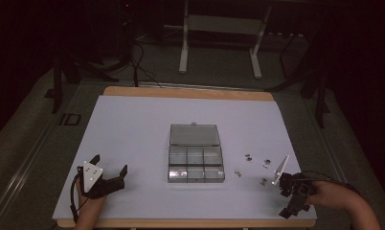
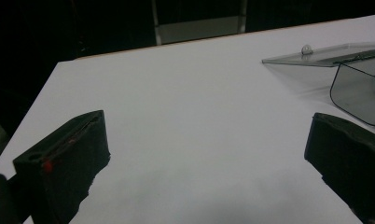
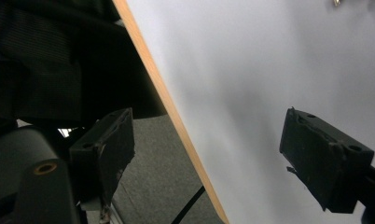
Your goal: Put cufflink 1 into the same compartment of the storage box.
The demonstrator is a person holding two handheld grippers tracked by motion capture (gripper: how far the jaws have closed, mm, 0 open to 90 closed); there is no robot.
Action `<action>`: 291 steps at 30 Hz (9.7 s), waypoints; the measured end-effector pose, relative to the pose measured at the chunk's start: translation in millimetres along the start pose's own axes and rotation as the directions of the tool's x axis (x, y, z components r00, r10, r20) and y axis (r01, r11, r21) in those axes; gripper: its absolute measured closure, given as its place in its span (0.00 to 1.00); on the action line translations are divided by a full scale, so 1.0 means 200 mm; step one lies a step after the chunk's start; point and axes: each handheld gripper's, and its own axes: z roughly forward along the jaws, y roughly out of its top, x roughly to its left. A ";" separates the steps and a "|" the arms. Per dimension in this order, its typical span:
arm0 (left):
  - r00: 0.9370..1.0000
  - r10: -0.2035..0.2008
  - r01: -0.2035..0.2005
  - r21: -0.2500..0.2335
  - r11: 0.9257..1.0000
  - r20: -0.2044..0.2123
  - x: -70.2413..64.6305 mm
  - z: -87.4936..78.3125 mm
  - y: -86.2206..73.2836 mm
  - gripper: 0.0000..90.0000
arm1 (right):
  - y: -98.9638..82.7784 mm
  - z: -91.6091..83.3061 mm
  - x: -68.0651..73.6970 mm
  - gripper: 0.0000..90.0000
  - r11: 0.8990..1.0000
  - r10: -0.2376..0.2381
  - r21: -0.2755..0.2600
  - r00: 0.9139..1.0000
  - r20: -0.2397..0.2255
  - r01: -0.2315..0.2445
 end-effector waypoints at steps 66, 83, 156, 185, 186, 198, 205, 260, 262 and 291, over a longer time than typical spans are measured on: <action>1.000 0.004 -0.004 0.001 1.000 0.013 0.00 0.00 0.00 0.01 | 0.55 -0.17 -0.14 0.65 0.972 -0.212 -0.030 0.929 0.303 0.232; 1.000 0.004 -0.004 0.003 1.000 0.014 0.00 0.00 0.00 0.01 | 0.61 -0.07 -0.36 0.71 0.986 -0.166 0.028 0.933 0.320 0.166; 1.000 0.001 -0.001 -0.006 1.000 0.019 0.00 0.00 0.00 0.01 | 1.21 -0.20 0.03 0.72 0.974 -0.228 0.052 0.935 0.271 0.222; 1.000 0.005 -0.005 -0.009 1.000 0.020 0.00 0.00 0.00 0.01 | 1.54 -0.06 0.15 0.72 0.928 -0.308 -0.123 0.912 0.271 0.350; 1.000 0.006 -0.005 -0.010 1.000 0.020 0.00 0.00 0.00 0.01 | 1.54 -0.05 0.14 0.72 0.927 -0.307 -0.133 0.914 0.265 0.350; 0.999 0.012 -0.012 -0.012 1.000 0.030 0.00 0.00 0.00 0.01 | 1.55 0.03 0.11 0.72 0.866 -0.355 -0.269 0.897 0.262 0.421; 0.999 0.009 -0.009 -0.013 1.000 0.036 0.00 -0.01 0.00 0.01 | 1.55 0.08 0.07 0.72 0.848 -0.335 -0.332 0.903 0.268 0.413; 0.999 0.010 -0.009 -0.013 1.000 0.046 0.00 0.00 0.00 0.01 | 1.32 -0.10 0.06 0.62 0.879 -0.340 -0.244 0.897 0.283 0.410; 0.999 0.010 -0.010 -0.013 1.000 0.046 0.00 0.00 0.00 0.01 | 1.29 -0.11 0.06 0.62 0.881 -0.344 -0.231 0.894 0.288 0.413; 0.999 0.012 -0.012 -0.011 1.000 0.045 0.00 0.00 0.00 0.01 | 0.82 -0.24 -0.07 0.63 0.933 -0.281 -0.129 0.905 0.319 0.335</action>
